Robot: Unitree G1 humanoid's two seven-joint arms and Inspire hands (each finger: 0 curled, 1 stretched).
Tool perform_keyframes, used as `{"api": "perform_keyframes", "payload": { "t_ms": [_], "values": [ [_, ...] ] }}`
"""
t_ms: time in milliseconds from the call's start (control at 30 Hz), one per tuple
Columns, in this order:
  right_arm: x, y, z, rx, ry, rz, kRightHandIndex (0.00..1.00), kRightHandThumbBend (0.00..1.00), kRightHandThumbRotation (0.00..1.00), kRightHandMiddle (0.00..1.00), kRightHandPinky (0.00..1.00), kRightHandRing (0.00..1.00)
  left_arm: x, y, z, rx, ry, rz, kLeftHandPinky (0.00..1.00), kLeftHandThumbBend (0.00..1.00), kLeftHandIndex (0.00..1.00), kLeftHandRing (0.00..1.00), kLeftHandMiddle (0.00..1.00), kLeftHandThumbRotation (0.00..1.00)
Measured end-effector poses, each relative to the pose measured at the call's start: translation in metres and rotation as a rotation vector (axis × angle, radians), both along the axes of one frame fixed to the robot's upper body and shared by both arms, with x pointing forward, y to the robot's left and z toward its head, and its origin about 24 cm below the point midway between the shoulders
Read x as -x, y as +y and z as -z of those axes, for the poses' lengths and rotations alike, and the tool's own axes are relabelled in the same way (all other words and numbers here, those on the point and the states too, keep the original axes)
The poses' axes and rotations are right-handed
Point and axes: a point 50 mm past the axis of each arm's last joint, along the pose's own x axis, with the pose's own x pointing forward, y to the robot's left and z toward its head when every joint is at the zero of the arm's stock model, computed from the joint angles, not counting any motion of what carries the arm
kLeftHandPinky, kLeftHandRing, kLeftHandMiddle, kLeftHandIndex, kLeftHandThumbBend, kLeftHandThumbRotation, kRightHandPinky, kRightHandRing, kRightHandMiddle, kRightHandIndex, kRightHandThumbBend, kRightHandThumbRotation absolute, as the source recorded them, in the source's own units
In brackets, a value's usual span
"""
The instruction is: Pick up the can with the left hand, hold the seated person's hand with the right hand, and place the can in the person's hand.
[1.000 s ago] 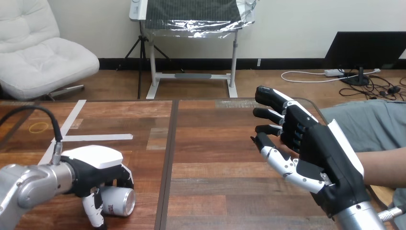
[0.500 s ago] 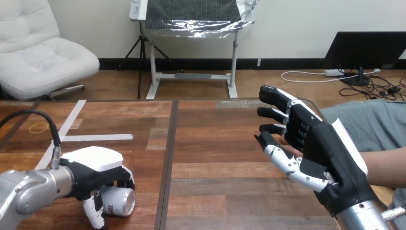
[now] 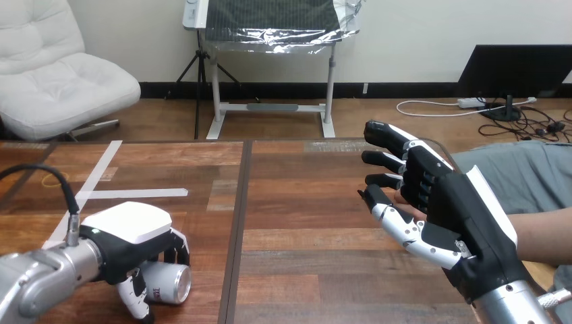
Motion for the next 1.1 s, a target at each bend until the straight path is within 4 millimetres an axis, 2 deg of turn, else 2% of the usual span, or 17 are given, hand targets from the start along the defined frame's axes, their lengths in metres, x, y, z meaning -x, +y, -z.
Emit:
{"api": "perform_keyframes", "payload": {
  "t_ms": [33, 100, 133, 367, 567, 767, 1100],
  "values": [
    [0.0, 0.0, 0.0, 0.001, -0.001, -0.001, 0.86, 0.33, 0.02, 0.89, 0.76, 0.85, 0.0, 0.0, 0.0, -0.001, -0.009, 0.001, 0.51, 0.74, 0.63, 0.57, 0.63, 0.01],
    [0.0, 0.0, -0.001, 0.004, -0.003, -0.002, 0.86, 0.33, 0.02, 0.89, 0.76, 0.85, 0.001, 0.0, 0.001, -0.007, -0.028, 0.005, 0.5, 0.73, 0.62, 0.56, 0.62, 0.01],
    [-0.001, 0.0, -0.001, 0.005, -0.003, -0.003, 0.86, 0.33, 0.02, 0.89, 0.76, 0.85, 0.001, 0.0, 0.002, -0.007, -0.039, 0.006, 0.45, 0.7, 0.59, 0.51, 0.57, 0.0],
    [-0.001, -0.001, -0.001, 0.012, -0.003, -0.005, 0.86, 0.33, 0.02, 0.89, 0.76, 0.85, 0.001, 0.004, 0.008, -0.012, -0.13, 0.008, 0.3, 0.66, 0.52, 0.36, 0.44, 0.0],
    [-0.001, -0.001, -0.001, 0.017, 0.004, -0.005, 0.86, 0.33, 0.02, 0.89, 0.76, 0.85, 0.001, 0.007, 0.014, -0.008, -0.205, 0.018, 0.27, 0.62, 0.51, 0.33, 0.43, 0.0],
    [-0.001, -0.002, -0.001, 0.019, 0.006, -0.005, 0.86, 0.32, 0.02, 0.89, 0.76, 0.85, 0.001, 0.009, 0.018, -0.003, -0.267, 0.028, 0.29, 0.6, 0.52, 0.36, 0.46, 0.0],
    [-0.001, -0.002, -0.001, 0.016, 0.007, -0.006, 0.85, 0.32, 0.0, 0.88, 0.76, 0.84, 0.0, 0.013, 0.023, -0.003, -0.33, 0.047, 0.26, 0.57, 0.52, 0.33, 0.44, 0.0]
  ]
}}
